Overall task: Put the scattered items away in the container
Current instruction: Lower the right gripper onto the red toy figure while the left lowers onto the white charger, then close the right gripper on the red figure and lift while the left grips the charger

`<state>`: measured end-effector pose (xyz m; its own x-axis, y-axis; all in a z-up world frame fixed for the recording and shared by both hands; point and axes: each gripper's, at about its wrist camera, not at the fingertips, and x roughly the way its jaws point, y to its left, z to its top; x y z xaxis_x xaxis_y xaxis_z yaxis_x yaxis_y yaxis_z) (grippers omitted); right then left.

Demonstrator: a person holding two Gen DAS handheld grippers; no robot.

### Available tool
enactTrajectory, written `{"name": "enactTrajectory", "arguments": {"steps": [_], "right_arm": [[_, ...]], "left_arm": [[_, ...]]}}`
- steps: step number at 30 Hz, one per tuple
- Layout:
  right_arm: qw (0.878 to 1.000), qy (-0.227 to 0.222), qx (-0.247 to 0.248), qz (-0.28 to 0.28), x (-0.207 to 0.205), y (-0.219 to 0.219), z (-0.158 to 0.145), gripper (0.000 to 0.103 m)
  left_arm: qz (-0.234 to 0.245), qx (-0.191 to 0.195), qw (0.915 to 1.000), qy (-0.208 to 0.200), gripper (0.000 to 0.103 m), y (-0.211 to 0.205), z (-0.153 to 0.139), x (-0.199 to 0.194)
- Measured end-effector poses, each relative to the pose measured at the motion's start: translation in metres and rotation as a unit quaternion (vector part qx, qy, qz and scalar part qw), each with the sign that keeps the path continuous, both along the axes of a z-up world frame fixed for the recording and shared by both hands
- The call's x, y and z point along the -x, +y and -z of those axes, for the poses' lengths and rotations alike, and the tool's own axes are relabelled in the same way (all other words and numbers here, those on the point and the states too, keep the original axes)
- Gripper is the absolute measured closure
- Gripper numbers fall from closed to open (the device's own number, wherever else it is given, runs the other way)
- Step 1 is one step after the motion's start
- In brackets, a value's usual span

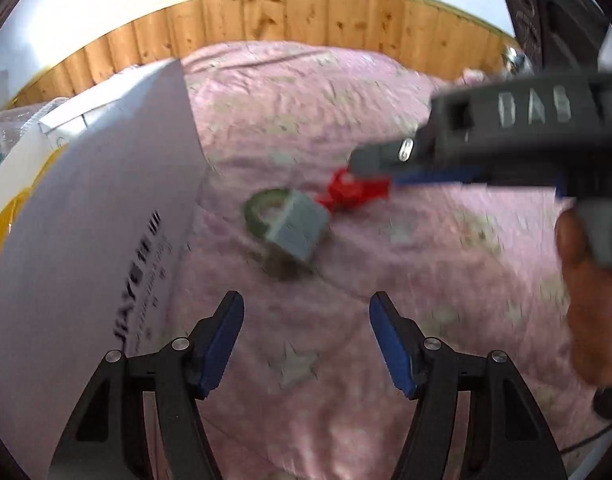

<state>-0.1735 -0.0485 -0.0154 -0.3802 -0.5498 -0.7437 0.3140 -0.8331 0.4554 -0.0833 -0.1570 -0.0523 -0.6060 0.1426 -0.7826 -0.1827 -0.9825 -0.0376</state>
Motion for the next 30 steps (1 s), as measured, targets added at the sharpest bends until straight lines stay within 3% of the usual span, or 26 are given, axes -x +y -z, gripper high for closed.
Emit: {"name": "enactTrajectory", "arguments": {"steps": [3, 7, 13, 14, 16, 21, 23, 26, 30], "right_arm": [[1.000, -0.005, -0.005, -0.001, 0.008, -0.005, 0.001, 0.066], [0.999, -0.013, -0.023, 0.041, 0.022, 0.018, 0.004, 0.066], [0.995, -0.051, -0.054, 0.073, 0.038, 0.037, 0.026, 0.058], [0.994, -0.058, -0.060, 0.072, 0.041, 0.036, 0.031, 0.058], [0.993, -0.071, -0.060, 0.072, 0.046, 0.034, 0.042, 0.058], [0.994, -0.052, -0.062, 0.076, 0.056, 0.029, 0.043, 0.056], [0.994, -0.046, -0.064, 0.078, 0.059, 0.028, 0.041, 0.069], [0.994, -0.034, -0.058, 0.082, 0.059, 0.032, 0.034, 0.081], [0.994, -0.026, -0.047, 0.091, 0.057, 0.037, 0.026, 0.088]], "left_arm": [[-0.010, -0.005, 0.9999, 0.001, 0.030, -0.001, 0.000, 0.018], [0.001, 0.010, 0.9999, -0.011, 0.030, 0.010, 0.007, 0.043], [0.024, 0.032, 0.9989, -0.025, 0.031, 0.025, 0.019, 0.063], [0.026, 0.031, 0.9990, -0.020, 0.033, 0.026, 0.018, 0.064], [0.026, 0.025, 0.9992, -0.014, 0.059, 0.024, 0.015, 0.066], [0.016, -0.061, 0.9975, -0.033, 0.064, 0.003, 0.012, 0.066], [0.011, -0.082, 0.9958, -0.037, 0.065, 0.001, 0.010, 0.066], [0.008, -0.118, 0.9921, -0.042, 0.065, -0.005, 0.008, 0.067], [0.014, -0.125, 0.9912, -0.041, 0.066, -0.003, 0.004, 0.067]]}}
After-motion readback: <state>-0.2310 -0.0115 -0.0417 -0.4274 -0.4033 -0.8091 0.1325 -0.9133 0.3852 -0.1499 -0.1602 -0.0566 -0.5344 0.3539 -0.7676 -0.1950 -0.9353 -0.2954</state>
